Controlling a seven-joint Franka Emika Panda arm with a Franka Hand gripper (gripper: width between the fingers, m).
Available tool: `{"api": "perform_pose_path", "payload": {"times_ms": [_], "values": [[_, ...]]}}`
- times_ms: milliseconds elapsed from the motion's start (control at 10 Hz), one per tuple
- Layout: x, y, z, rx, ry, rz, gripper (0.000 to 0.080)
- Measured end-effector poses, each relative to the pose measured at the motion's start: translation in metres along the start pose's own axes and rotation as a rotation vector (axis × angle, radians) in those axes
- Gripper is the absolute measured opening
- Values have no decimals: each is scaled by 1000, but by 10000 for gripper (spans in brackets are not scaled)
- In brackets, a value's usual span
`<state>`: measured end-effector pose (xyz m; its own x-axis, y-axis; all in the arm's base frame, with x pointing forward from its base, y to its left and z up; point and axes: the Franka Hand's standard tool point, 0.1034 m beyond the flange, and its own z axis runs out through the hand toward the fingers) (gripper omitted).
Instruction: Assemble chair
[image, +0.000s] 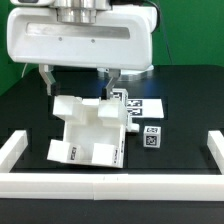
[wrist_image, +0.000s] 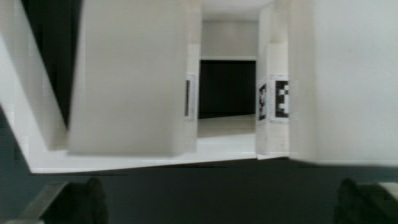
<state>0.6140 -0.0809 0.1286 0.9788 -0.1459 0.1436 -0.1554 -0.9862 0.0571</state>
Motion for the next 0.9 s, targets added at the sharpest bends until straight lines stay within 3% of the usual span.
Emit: {"api": "perform_pose_path", "payload": {"times_ms": [500, 600, 900], "values": [[-28, 11, 23, -23, 16, -3, 649], [-29, 12, 22, -22, 14, -2, 649], [-22, 15, -4, 8, -13, 15, 649]]}}
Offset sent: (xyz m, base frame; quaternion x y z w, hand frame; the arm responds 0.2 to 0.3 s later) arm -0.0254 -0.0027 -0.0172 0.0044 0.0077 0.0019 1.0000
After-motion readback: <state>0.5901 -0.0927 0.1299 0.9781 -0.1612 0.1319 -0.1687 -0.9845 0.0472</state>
